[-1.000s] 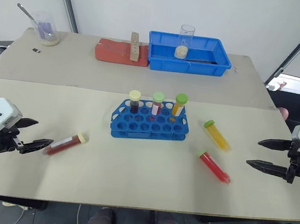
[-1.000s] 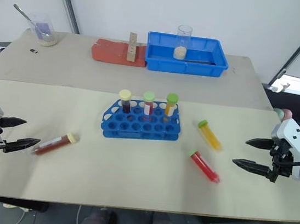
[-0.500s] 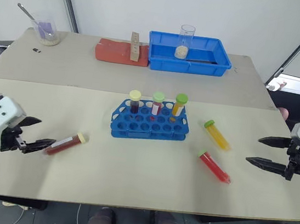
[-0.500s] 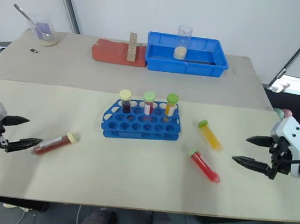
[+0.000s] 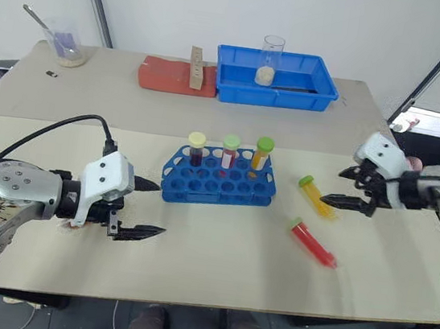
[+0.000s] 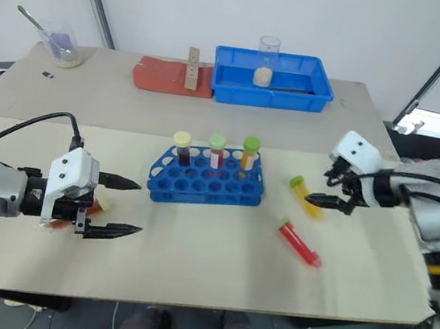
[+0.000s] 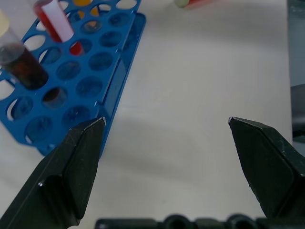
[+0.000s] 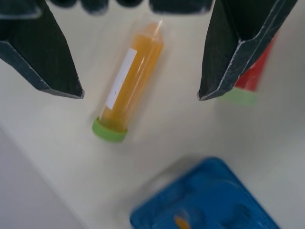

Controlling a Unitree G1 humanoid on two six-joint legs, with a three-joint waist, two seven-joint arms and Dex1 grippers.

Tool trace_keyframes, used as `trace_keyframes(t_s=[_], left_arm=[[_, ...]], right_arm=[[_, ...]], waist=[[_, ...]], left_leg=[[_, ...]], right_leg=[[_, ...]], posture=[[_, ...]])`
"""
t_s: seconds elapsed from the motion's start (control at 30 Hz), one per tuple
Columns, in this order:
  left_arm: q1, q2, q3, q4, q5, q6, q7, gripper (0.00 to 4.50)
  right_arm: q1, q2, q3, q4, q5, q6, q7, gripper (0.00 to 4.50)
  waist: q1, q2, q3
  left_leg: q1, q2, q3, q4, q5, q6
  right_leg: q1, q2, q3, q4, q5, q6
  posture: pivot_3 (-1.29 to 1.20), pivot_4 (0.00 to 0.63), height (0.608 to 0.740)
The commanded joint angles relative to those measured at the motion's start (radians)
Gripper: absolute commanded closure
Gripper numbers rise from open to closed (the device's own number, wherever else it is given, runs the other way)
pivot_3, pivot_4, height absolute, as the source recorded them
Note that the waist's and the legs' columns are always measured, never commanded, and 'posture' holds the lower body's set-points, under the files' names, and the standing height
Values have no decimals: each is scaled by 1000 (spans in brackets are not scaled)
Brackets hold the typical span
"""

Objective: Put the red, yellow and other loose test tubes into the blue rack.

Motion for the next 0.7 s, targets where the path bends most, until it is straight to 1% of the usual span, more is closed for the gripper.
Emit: trace_keyframes(t_s=[0.03, 0.07, 0.13, 0.27, 0.33, 0.37, 0.47, 0.57, 0.67, 0.7], left_arm=[[-25, -10, -26, -53, -21, 3, 6, 16], [-33, -18, -39, -63, -24, 5, 15, 16], [-48, -32, -56, -77, -32, 13, 29, 16], [-65, -47, -83, -89, -31, 18, 39, 16], [-72, -51, -99, -91, -23, 15, 43, 16], [-77, -56, -106, -92, -25, 15, 46, 0], [-91, -67, -121, -94, -27, 16, 54, 0], [-97, -73, -129, -89, -24, 10, 52, 0], [-101, -103, -125, -77, -35, -12, 49, 0], [-102, -116, -121, -72, -39, -20, 48, 0]], right_arm=[[-124, 59, 80, 212, -107, -10, 7, 235], [-164, 90, 106, 291, -135, -32, 12, 235], [-231, 145, 143, 435, -182, -83, 15, 235], [-333, 235, 176, 686, -251, -175, 30, 235], [-369, 267, 181, 777, -278, -209, 39, 235], [-385, 282, 180, 817, -288, -222, 43, 470], [-420, 313, 169, 898, -312, -250, 61, 1395], [-438, 330, 162, 938, -329, -268, 76, 2520], [-443, 340, 155, 954, -339, -270, 91, 3416], [-444, 341, 150, 956, -341, -268, 92, 3548]], waist=[[1, 0, 0], [0, 0, 0], [0, 0, 0], [-1, 0, 0], [-1, 0, 0], [-1, 0, 0], [-2, 0, 0], [-3, 0, 0], [-3, 1, 0], [-3, 1, 0]], left_leg=[[0, 0, 0, 0, 0, 0], [-1, -1, 0, 0, 0, 0], [-2, -1, 0, 0, 0, 0], [-3, -1, -1, 1, 0, 0], [-3, -1, -2, 1, 0, 0], [-3, -1, -2, 1, 0, 0], [-3, -1, -2, 1, 0, 0], [-3, -1, -2, 2, 0, 0], [-2, -1, -2, 2, 0, 0], [-2, -1, -2, 2, 0, 0]], right_leg=[[0, 0, 0, 0, 1, 1], [0, 0, 0, 0, 5, 4], [0, 0, 0, -2, 7, 4], [0, 0, 0, -3, 8, 4], [0, 0, 0, -2, 9, 4], [0, 0, 0, -3, 9, 4], [0, 0, 0, -2, 9, 4], [0, 0, 0, -2, 9, 4], [1, 0, 0, -1, 9, 4], [1, 0, 0, -1, 9, 4]], posture=[[0, 150, 740], [0, 150, 740], [0, 150, 740], [0, 150, 740], [0, 150, 740], [0, 150, 740], [0, 150, 740], [0, 150, 740], [0, 150, 740], [0, 150, 740]])
